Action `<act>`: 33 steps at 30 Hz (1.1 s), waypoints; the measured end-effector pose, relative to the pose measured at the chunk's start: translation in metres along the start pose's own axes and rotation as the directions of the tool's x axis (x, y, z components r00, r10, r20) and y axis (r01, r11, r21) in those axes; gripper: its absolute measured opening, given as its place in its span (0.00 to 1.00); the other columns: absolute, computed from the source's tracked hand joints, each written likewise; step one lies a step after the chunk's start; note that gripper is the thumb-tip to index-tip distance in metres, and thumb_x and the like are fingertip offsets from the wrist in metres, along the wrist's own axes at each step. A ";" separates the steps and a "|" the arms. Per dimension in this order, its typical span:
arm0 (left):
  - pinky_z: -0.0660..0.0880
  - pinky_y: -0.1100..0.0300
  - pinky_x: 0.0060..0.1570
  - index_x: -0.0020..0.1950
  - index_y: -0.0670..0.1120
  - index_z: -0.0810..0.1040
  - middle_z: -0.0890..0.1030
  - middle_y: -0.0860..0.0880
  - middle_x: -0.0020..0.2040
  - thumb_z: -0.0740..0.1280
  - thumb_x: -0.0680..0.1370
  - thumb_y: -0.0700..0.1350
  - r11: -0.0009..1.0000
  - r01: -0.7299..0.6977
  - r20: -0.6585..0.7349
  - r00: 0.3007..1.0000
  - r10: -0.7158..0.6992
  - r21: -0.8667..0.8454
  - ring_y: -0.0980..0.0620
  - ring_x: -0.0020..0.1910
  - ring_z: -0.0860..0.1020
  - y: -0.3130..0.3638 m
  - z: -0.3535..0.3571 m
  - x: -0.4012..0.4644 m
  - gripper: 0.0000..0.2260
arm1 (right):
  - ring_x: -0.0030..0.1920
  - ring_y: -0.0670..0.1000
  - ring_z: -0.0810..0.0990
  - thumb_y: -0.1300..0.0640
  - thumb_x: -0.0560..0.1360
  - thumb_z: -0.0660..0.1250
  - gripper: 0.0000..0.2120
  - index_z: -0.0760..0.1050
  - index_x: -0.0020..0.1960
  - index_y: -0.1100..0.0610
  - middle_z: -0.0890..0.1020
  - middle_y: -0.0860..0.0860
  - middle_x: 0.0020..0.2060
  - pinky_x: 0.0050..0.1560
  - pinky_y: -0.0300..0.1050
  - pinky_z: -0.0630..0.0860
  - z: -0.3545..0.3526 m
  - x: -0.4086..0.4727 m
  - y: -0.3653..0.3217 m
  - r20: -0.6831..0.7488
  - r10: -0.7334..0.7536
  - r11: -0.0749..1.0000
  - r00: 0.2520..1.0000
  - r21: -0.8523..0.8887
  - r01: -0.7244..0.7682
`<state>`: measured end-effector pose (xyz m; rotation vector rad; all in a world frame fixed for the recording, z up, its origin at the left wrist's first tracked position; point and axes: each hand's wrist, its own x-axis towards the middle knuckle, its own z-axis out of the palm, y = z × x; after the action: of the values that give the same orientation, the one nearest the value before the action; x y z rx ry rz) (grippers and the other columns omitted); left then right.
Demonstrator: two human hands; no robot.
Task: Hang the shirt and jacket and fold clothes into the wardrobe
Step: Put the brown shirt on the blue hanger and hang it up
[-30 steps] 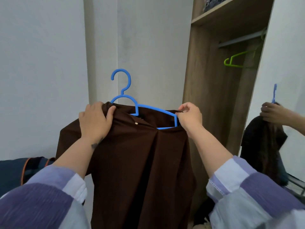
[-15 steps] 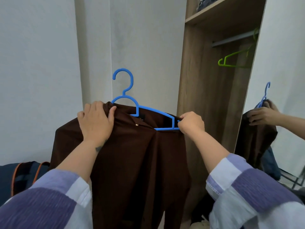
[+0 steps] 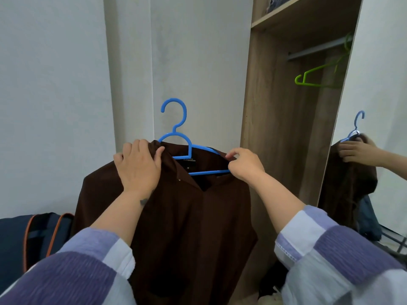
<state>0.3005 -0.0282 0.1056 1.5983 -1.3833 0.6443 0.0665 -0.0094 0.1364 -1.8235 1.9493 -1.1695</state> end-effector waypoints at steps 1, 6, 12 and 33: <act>0.64 0.51 0.47 0.48 0.43 0.72 0.75 0.46 0.44 0.56 0.80 0.57 1.000 0.008 0.002 1.000 -0.008 -0.014 0.45 0.47 0.71 0.002 0.000 -0.001 0.18 | 0.54 0.51 0.76 0.61 0.73 0.62 0.14 0.74 0.54 0.46 0.76 0.48 0.55 0.55 0.51 0.78 0.001 -0.001 -0.001 0.018 -0.036 0.999 0.999 0.014 0.035; 0.60 0.55 0.46 0.49 0.44 0.73 0.75 0.47 0.45 0.56 0.80 0.58 0.996 -0.039 0.008 0.999 0.040 -0.077 0.46 0.47 0.71 0.019 -0.003 -0.004 0.18 | 0.59 0.48 0.69 0.49 0.77 0.61 0.12 0.72 0.60 0.43 0.74 0.45 0.55 0.60 0.51 0.62 0.000 -0.002 -0.008 -0.155 -0.341 0.932 0.927 -0.186 0.312; 0.59 0.56 0.44 0.48 0.45 0.73 0.76 0.48 0.44 0.56 0.79 0.60 0.984 -0.123 0.035 0.991 0.129 -0.127 0.46 0.46 0.72 0.038 -0.001 -0.010 0.19 | 0.51 0.46 0.75 0.46 0.80 0.57 0.11 0.72 0.58 0.49 0.78 0.44 0.50 0.60 0.49 0.62 0.010 -0.006 -0.022 -0.115 -0.428 0.903 0.897 -0.096 0.419; 0.62 0.54 0.47 0.37 0.49 0.70 0.75 0.53 0.37 0.51 0.77 0.67 0.955 -0.248 0.161 0.948 0.274 -0.163 0.48 0.47 0.69 0.022 -0.005 0.020 0.24 | 0.42 0.52 0.74 0.53 0.82 0.53 0.07 0.67 0.48 0.52 0.76 0.49 0.40 0.50 0.51 0.67 -0.017 -0.008 0.004 -0.197 -0.380 0.878 0.904 -0.383 0.286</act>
<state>0.2848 -0.0327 0.1307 1.4000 -1.7580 0.5501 0.0536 0.0046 0.1420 -2.3773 2.1550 -1.2938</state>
